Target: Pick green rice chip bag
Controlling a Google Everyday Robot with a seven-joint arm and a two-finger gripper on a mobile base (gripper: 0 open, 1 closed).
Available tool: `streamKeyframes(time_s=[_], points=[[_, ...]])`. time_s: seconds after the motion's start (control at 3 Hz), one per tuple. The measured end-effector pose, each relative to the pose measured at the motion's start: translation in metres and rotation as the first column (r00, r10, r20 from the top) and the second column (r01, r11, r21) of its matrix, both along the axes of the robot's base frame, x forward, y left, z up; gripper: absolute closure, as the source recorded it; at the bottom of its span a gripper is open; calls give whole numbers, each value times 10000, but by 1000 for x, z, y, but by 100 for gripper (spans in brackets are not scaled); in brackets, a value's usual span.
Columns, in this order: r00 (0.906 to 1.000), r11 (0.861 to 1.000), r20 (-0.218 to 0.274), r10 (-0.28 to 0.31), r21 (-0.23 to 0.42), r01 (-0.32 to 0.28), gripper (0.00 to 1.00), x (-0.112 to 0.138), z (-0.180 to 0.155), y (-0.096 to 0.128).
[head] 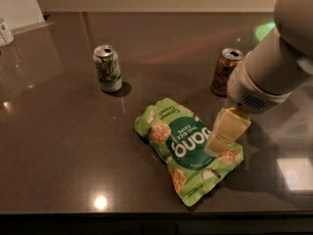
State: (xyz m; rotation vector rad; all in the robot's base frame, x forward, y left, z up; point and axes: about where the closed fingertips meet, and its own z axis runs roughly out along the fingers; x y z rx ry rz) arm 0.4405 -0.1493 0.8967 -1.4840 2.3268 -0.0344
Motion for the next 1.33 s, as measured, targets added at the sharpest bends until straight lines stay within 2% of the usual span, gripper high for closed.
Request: streamKeyframes(time_s=[0.67, 1.0, 1.33], points=[[9979, 9968, -341, -542, 573, 561, 0, 14, -43, 23], [9962, 9963, -790, -356, 746, 416, 0, 10, -51, 37], [9883, 9956, -1528, 39, 936, 105, 0, 3, -54, 50]])
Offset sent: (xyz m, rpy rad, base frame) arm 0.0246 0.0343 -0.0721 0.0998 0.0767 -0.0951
